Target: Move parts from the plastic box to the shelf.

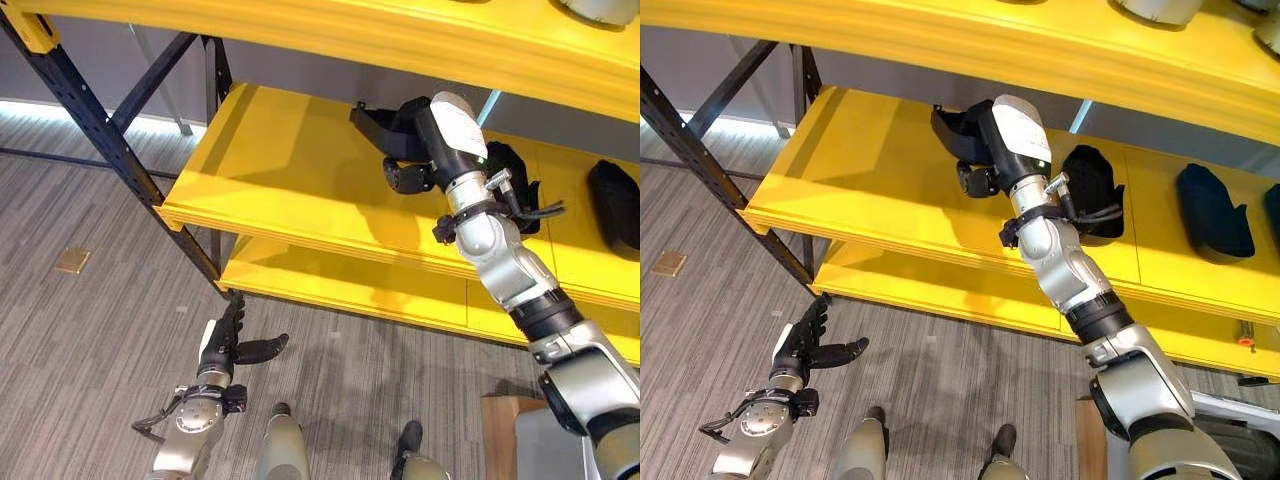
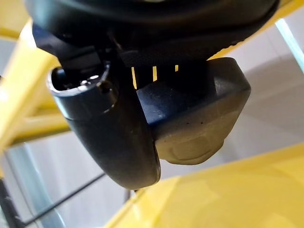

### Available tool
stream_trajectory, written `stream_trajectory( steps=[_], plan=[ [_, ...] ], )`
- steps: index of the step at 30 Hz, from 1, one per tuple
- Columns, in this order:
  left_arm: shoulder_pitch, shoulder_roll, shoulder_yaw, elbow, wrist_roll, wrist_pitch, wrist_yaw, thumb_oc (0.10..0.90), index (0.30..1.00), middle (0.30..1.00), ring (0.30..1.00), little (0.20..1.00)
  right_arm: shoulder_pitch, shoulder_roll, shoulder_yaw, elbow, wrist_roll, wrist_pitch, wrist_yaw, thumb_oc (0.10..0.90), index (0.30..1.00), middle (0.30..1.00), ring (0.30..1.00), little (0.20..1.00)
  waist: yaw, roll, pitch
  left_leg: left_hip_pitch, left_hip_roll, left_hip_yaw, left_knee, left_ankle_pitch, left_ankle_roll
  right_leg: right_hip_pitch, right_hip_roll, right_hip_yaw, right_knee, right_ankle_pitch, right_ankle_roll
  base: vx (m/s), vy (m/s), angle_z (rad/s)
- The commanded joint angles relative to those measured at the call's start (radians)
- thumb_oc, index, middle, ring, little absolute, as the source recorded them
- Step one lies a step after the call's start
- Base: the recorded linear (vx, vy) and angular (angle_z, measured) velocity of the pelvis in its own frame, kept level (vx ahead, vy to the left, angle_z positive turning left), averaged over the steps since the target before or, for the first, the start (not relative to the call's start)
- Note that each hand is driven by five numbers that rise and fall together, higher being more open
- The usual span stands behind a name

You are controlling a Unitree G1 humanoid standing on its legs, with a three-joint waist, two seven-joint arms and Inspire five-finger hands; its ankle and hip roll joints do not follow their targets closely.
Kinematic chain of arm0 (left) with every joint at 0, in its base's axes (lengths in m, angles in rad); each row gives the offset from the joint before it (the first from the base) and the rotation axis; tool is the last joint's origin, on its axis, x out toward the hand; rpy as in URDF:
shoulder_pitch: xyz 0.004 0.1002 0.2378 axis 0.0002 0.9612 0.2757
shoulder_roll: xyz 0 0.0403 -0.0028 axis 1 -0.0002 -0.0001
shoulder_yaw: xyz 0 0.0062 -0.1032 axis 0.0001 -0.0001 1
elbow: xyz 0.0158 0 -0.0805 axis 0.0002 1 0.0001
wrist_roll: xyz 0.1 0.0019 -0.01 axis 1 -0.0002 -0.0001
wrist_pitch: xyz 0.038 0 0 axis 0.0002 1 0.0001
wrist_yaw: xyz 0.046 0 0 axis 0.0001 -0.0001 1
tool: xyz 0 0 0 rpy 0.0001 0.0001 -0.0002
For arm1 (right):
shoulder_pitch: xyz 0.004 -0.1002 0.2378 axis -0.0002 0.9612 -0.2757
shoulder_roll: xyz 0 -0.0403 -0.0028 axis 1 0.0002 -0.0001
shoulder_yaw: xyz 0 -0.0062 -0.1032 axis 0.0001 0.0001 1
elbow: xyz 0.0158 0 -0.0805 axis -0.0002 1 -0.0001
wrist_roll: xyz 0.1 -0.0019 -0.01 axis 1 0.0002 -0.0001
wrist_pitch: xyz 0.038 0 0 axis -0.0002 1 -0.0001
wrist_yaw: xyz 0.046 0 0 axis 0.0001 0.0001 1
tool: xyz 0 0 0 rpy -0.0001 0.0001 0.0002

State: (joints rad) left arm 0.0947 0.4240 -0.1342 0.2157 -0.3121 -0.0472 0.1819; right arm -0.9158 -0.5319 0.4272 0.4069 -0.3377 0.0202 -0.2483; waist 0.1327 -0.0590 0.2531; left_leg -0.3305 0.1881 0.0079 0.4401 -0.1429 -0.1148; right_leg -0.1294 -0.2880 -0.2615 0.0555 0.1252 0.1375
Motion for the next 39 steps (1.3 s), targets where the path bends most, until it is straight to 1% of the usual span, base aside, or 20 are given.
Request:
stream_trajectory(
  steps=[1,4,5,6,8,10,11,12,17,28,30,31,35,39],
  plan=[
    [-0.023,0.074,-0.028,-0.125,-0.055,-0.118,-0.015,0.9,1.0,1.0,1.0,1.0,-0.224,-0.017,-0.022,-0.011,0.061,-0.033,-0.067,0.4,0.3,0.3,0.3,0.3,0.002,-0.013,-0.048,-0.015,0.009,-0.031,-0.088,0.051,0.0,0.083,-0.075,-0.004,0.113,-0.151,0.051,-0.06,0.021,0.07],
    [-0.024,0.078,-0.033,-0.122,-0.066,-0.121,-0.018,0.9,1.0,1.0,1.0,1.0,-0.264,0.001,0.006,0.089,0.106,-0.029,-0.055,0.4,0.3,0.3,0.3,0.3,0.009,-0.005,-0.026,-0.036,0.005,-0.036,-0.087,0.058,0.002,0.063,-0.079,-0.011,0.122,-0.145,0.051,-0.05,0.03,0.08],
    [-0.025,0.078,-0.032,-0.121,-0.066,-0.121,-0.018,0.9,1.0,1.0,1.0,1.0,-0.267,0.002,0.008,0.092,0.107,-0.031,-0.056,0.4,0.3,0.3,0.3,0.3,0.008,-0.005,-0.026,-0.037,0.005,-0.036,-0.086,0.058,0.003,0.062,-0.079,-0.011,0.123,-0.145,0.051,-0.06,0.009,0.06],
    [-0.026,0.081,-0.037,-0.12,-0.079,-0.125,-0.022,0.9,1.0,1.0,1.0,1.0,-0.293,0.022,0.018,0.184,0.159,-0.029,-0.045,0.4,0.3,0.3,0.3,0.3,0.016,-0.001,-0.011,-0.056,0.002,-0.045,-0.082,0.063,0.004,0.048,-0.079,-0.014,0.131,-0.145,0.05,-0.06,0.008,0.04],
    [-0.031,0.088,-0.04,-0.122,-0.089,-0.13,-0.026,0.9,1.0,1.0,1.0,1.0,-0.317,0.033,0.041,0.275,0.201,-0.029,-0.028,0.4,0.3,0.3,0.3,0.3,0.024,0.006,0.005,-0.069,-0.001,-0.051,-0.078,0.067,0.004,0.035,-0.08,-0.019,0.139,-0.144,0.05,-0.07,0.018,0.01],
    [-0.032,0.089,-0.042,-0.123,-0.092,-0.131,-0.03,0.9,1.0,1.0,1.0,1.0,-0.325,0.036,0.041,0.3,0.223,-0.028,-0.022,0.4,0.3,0.3,0.3,0.3,0.025,0.008,0.01,-0.075,-0.003,-0.053,-0.075,0.068,0.004,0.03,-0.081,-0.02,0.144,-0.144,0.05,-0.04,0.013,0.11],
    [-0.037,0.093,-0.051,-0.123,-0.104,-0.133,-0.031,0.9,1.0,1.0,1.0,1.0,-0.347,0.048,0.045,0.387,0.258,-0.026,-0.017,0.4,0.3,0.3,0.3,0.3,0.036,0.017,0.023,-0.086,-0.009,-0.057,-0.073,0.071,0.004,0.023,-0.085,-0.028,0.151,-0.143,0.05,-0.04,0.016,0.19],
    [-0.042,0.095,-0.057,-0.122,-0.107,-0.134,-0.034,0.9,1.0,1.0,1.0,1.0,-0.367,0.052,0.052,0.423,0.271,-0.028,-0.014,0.4,0.3,0.3,0.3,0.3,0.039,0.022,0.027,-0.092,-0.01,-0.06,-0.07,0.071,0.004,0.02,-0.086,-0.03,0.155,-0.144,0.05,-0.05,0.019,0.16],
    [-0.07,0.097,-0.083,-0.118,-0.119,-0.14,-0.031,0.9,1.0,1.0,1.0,1.0,-0.383,0.077,0.041,0.546,0.332,-0.029,-0.014,0.4,0.3,0.3,0.3,0.3,0.053,0.052,0.062,-0.123,-0.023,-0.073,-0.047,0.072,0.005,-0.005,-0.093,-0.032,0.187,-0.153,0.047,-0.04,0.024,0.1],
    [-0.102,0.1,-0.112,-0.124,-0.12,-0.136,-0.018,0.9,1.0,1.0,1.0,1.0,-0.376,0.111,0.024,0.702,0.34,-0.013,-0.029,0.4,0.3,0.3,0.3,0.3,0.057,0.085,0.095,-0.153,-0.037,-0.087,-0.028,0.072,0.009,-0.023,-0.1,-0.038,0.21,-0.163,0.044,-0.01,0.008,0.03],
    [-0.104,0.1,-0.116,-0.123,-0.119,-0.135,-0.017,0.9,1.0,1.0,1.0,1.0,-0.372,0.11,0.016,0.705,0.344,-0.012,-0.035,0.4,0.3,0.3,0.3,0.3,0.055,0.087,0.097,-0.153,-0.037,-0.087,-0.029,0.072,0.01,-0.024,-0.1,-0.036,0.209,-0.163,0.044,0.0,0.0,0.0],
    [-0.111,0.104,-0.124,-0.127,-0.117,-0.134,-0.016,0.9,1.0,1.0,1.0,1.0,-0.373,0.107,0.011,0.724,0.337,-0.009,-0.047,0.4,0.3,0.3,0.3,0.3,0.056,0.095,0.101,-0.157,-0.039,-0.089,-0.029,0.072,0.012,-0.029,-0.1,-0.037,0.212,-0.162,0.045,0.0,0.0,0.0],
    [-0.112,0.106,-0.127,-0.127,-0.119,-0.135,-0.017,0.9,1.0,1.0,1.0,1.0,-0.38,0.097,0.005,0.735,0.337,-0.006,-0.055,0.4,0.3,0.3,0.3,0.3,0.057,0.1,0.106,-0.162,-0.041,-0.088,-0.024,0.072,0.012,-0.033,-0.1,-0.037,0.214,-0.163,0.045,0.0,0.0,0.0],
    [-0.118,0.103,-0.137,-0.13,-0.127,-0.136,-0.012,0.9,1.0,1.0,1.0,1.0,-0.391,0.079,-0.008,0.739,0.33,-0.006,-0.09,0.4,0.3,0.3,0.3,0.3,0.055,0.105,0.11,-0.17,-0.041,-0.087,-0.016,0.07,0.013,-0.04,-0.101,-0.034,0.217,-0.166,0.045,0.0,0.0,0.0]
  ],
)
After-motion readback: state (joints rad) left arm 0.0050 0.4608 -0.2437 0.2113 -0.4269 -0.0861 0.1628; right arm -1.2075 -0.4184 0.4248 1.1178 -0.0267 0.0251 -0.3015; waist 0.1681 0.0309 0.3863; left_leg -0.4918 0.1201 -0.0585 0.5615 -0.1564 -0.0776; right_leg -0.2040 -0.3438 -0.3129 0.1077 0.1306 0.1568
